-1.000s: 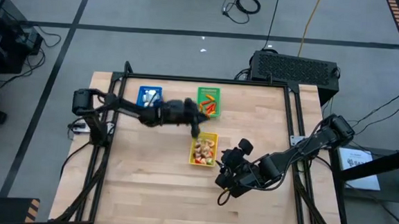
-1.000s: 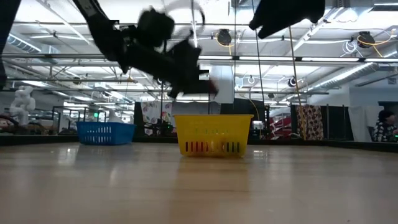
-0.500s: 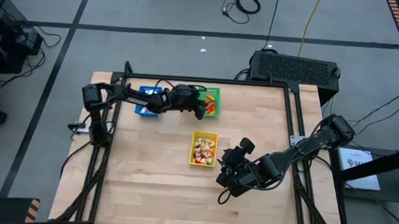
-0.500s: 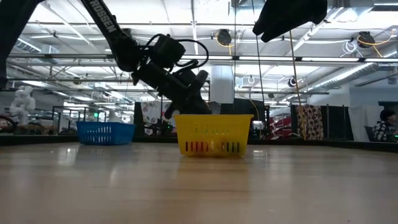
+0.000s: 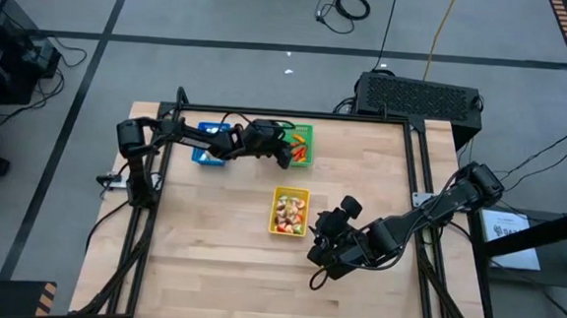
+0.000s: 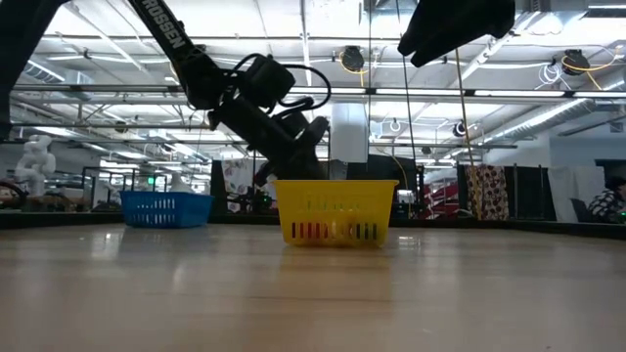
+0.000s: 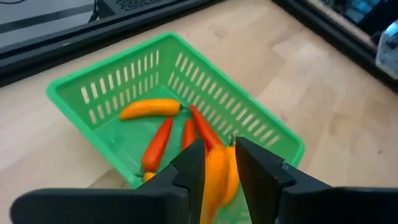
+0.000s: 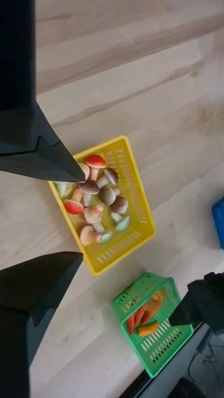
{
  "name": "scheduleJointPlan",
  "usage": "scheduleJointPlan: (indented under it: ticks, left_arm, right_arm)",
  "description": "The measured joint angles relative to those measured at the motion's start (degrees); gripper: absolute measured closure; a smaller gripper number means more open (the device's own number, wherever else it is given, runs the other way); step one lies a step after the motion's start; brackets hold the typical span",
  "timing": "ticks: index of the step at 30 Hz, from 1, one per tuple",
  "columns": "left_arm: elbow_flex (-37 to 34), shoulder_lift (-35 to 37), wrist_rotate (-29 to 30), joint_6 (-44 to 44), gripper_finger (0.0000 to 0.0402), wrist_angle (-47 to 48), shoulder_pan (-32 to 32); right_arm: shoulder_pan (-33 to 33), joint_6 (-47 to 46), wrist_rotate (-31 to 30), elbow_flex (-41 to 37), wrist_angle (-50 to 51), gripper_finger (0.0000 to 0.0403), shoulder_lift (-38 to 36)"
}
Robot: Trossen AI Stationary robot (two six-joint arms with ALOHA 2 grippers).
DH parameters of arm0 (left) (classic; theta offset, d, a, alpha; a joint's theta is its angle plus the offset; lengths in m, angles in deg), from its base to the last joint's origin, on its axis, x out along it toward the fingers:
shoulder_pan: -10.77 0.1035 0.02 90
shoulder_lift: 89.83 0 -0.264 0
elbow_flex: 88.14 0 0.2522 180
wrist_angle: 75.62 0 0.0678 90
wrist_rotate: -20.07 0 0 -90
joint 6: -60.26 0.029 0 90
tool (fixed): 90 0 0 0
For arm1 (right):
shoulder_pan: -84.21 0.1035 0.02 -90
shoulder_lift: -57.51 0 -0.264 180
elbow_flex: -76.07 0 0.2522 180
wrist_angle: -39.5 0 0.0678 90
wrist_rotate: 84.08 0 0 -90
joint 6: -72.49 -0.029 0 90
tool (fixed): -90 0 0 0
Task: Sort produce into baskets
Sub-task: Put the orange chili pepper into the green bin, then return to Home Position
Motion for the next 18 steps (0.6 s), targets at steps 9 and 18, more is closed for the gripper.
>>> scheduleJointPlan:
  ticks: [9, 18]
  left_arm:
    - [0.0, 0.05, 0.0, 1.3, 0.029, 2.8, -0.04]
    - [-0.04, 6.65, -0.02, 8.17, 0.029, 7.7, -0.04]
  right_arm:
    - [-0.07, -0.48, 0.04, 0.0, 0.07, 0.0218, 0.0]
    - [-2.32, 2.49, 3.64, 0.0, 0.53, 0.0218, 0.0]
